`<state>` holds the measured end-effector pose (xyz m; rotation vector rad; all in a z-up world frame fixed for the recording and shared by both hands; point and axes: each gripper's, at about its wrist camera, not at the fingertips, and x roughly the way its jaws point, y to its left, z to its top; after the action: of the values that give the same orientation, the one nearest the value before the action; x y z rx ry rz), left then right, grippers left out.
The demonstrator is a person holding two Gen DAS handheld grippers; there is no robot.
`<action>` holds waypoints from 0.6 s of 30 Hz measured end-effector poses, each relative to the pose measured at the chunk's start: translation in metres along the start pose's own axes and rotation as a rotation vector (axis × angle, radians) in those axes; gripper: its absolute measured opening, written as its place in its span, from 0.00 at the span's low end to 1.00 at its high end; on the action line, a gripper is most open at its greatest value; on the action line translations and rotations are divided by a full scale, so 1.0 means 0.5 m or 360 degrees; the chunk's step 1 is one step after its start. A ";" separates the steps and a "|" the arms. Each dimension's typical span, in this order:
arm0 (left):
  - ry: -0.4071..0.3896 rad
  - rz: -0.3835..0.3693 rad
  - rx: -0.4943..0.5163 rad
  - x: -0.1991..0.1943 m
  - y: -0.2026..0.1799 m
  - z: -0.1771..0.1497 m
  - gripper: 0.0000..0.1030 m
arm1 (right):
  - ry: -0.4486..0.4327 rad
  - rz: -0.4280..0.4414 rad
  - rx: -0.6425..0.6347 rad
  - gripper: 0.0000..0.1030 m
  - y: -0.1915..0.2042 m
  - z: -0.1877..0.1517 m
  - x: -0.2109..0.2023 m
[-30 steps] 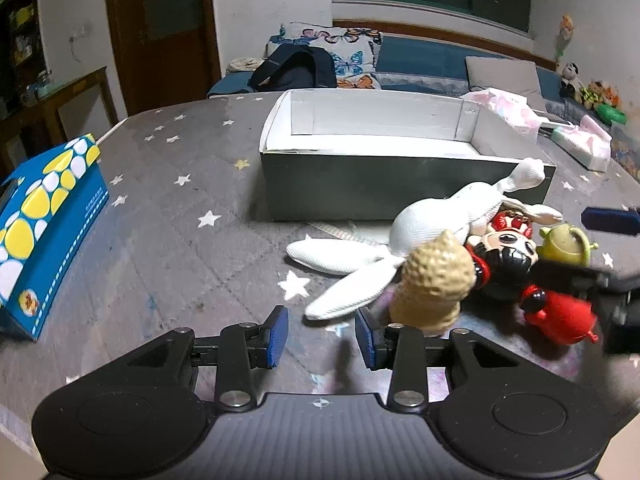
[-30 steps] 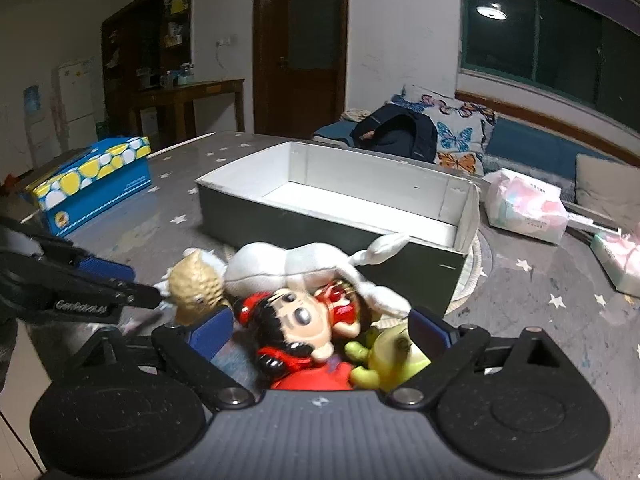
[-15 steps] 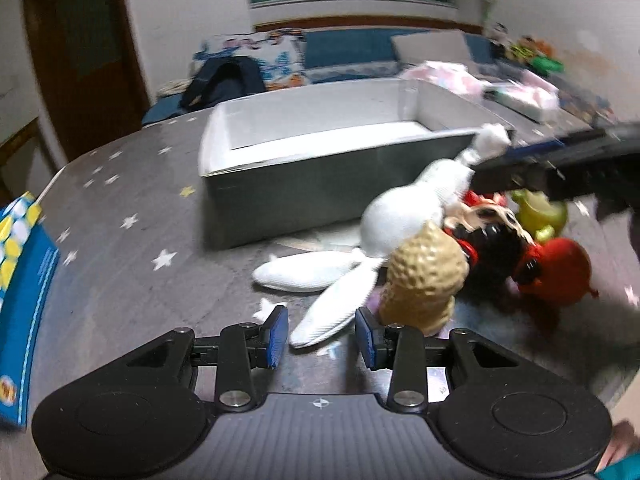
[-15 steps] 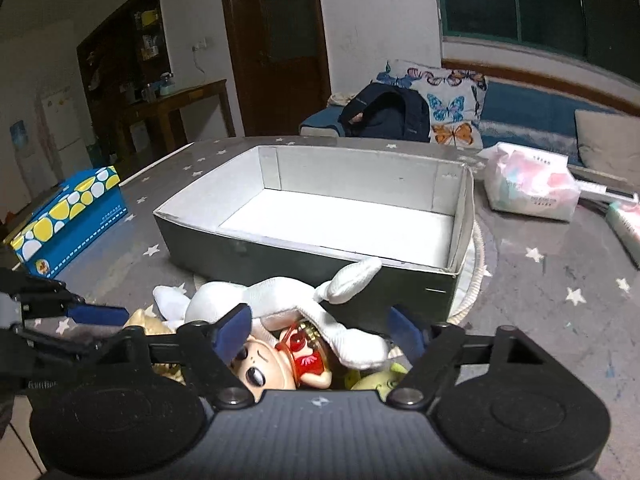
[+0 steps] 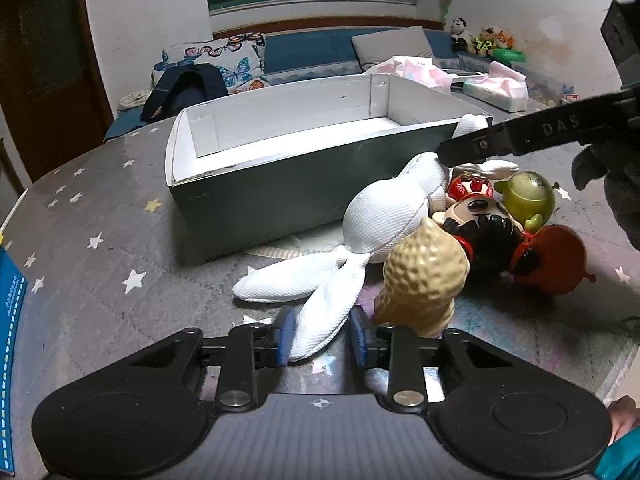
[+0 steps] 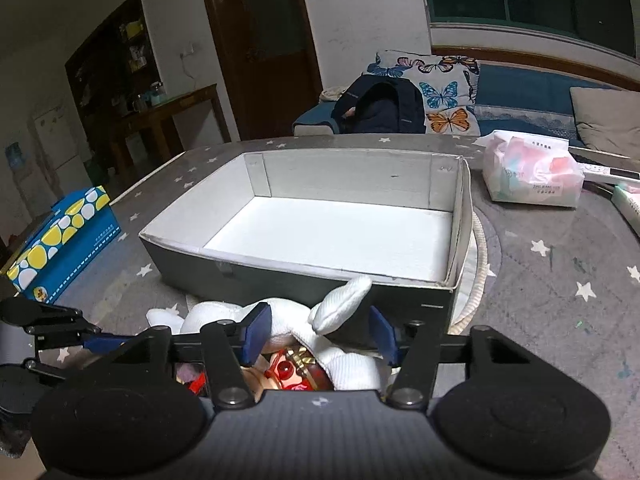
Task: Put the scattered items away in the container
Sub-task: 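Lower the right gripper onto the white plush rabbit and close on it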
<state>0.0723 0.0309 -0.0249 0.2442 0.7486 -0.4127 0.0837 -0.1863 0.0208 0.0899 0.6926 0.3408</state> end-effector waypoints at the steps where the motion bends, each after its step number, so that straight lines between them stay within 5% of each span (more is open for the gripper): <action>1: -0.0002 -0.0004 0.0005 0.000 0.000 0.000 0.30 | 0.0000 0.0000 0.0005 0.50 -0.001 0.001 0.000; 8: 0.0006 -0.0022 -0.0003 0.000 0.007 0.001 0.32 | 0.0001 0.0002 0.0069 0.39 -0.014 0.001 0.000; 18: -0.0009 0.0007 0.0005 -0.004 0.005 -0.002 0.14 | 0.0005 -0.0019 0.0088 0.16 -0.007 0.006 -0.001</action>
<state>0.0716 0.0339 -0.0240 0.2477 0.7415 -0.4103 0.0861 -0.1897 0.0229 0.1378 0.7057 0.3103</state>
